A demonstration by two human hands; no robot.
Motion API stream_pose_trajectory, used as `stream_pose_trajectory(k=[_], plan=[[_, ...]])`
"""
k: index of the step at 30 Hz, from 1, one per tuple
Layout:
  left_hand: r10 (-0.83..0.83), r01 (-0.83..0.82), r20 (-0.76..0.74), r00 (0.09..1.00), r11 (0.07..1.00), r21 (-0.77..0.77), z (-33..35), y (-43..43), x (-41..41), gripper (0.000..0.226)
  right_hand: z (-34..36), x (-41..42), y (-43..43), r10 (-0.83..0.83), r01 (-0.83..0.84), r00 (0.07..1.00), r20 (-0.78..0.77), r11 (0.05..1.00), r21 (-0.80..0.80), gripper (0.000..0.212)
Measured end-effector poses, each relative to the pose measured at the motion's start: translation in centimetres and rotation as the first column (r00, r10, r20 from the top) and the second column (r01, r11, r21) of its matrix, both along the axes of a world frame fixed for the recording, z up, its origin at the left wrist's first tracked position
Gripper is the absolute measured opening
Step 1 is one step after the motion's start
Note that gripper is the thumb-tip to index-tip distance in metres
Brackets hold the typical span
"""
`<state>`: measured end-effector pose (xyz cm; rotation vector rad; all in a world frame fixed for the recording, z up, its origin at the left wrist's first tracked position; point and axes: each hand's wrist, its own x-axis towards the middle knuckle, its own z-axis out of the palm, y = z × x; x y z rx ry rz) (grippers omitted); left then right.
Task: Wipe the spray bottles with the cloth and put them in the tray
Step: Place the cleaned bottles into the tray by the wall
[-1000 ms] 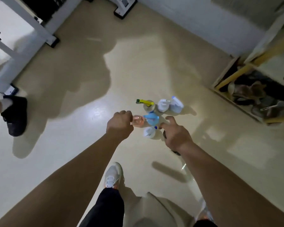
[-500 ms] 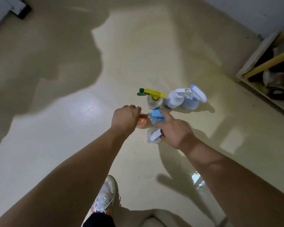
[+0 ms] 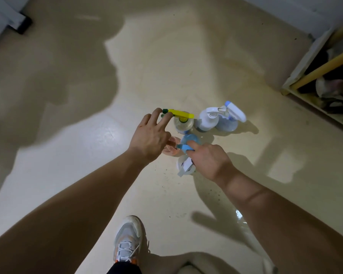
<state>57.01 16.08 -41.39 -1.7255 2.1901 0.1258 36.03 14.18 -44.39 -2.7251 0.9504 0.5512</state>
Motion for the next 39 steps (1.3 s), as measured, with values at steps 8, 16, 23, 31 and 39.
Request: stream_pose_trajectory(k=[8,16,23,31,39], plan=[[-0.081,0.080,-0.017,0.997,0.995,-0.053,0.6,-2.1,-0.8,0.025,0.2,-3.6,0.1,-0.030,0.067,0.970,0.242,0.987,-0.144,0.027],[-0.021,0.019,0.015,1.000,0.995,0.102,-0.7,-4.9,-2.4,0.031,0.2,-7.2,0.1,-0.143,0.143,0.990,0.007,0.985,-0.101,0.028],[-0.039,0.023,0.134,0.990,0.993,0.114,-0.8,-5.7,-3.3,0.025,1.1,-9.7,0.0,-0.167,0.176,0.983,0.073,0.976,-0.130,0.029],[0.092,-0.096,0.024,0.995,0.974,0.205,0.3,-4.1,-3.2,0.040,3.0,-11.1,0.2,-0.192,0.193,0.981,0.022,0.974,-0.118,0.026],[0.125,-0.111,-0.043,0.991,0.965,0.238,7.5,-2.7,-4.6,0.031,8.9,-13.2,0.6,-0.304,0.318,0.946,0.117,0.939,-0.129,0.014]])
